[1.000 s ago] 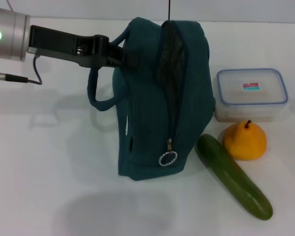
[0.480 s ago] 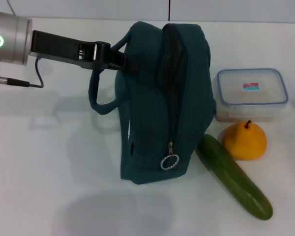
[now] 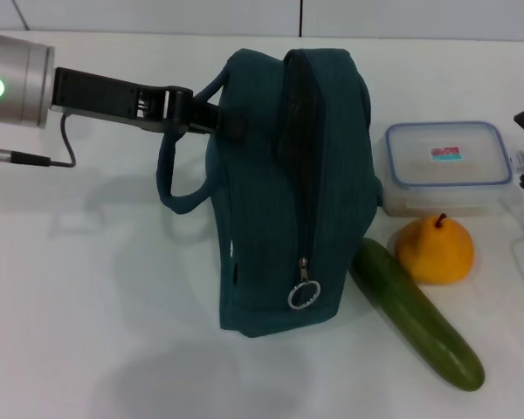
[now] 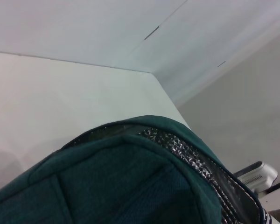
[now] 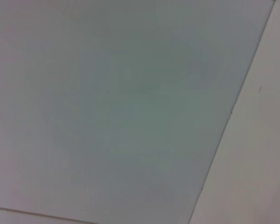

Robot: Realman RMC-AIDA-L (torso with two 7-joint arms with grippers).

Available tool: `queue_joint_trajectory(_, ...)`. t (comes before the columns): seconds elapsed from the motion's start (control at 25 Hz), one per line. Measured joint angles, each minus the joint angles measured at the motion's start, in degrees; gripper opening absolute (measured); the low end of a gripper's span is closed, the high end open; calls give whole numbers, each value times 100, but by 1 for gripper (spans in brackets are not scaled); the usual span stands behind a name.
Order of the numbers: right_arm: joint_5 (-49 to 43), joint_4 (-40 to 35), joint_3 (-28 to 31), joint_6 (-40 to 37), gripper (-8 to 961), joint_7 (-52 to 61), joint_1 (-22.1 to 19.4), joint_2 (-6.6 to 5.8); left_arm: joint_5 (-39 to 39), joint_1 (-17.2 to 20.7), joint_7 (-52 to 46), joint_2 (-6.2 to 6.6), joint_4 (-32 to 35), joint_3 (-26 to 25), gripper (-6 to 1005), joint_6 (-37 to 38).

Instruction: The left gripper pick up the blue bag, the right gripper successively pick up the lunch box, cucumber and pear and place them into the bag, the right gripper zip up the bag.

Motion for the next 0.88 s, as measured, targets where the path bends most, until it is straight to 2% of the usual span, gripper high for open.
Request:
queue_joint_trajectory(0.48, -6, -12, -28, 8, 743, 4, 66, -4, -3, 29, 5, -14, 1, -10, 51, 43)
queue_joint_trajectory(0.72, -5, -2, -31, 55, 631, 4, 24, -4, -3, 29, 4, -47, 11, -6, 51, 55)
queue_joint_trajectory(0.88, -3, -45, -264, 202, 557, 3, 24, -7, -3, 29, 2, -70, 34, -20, 52, 101)
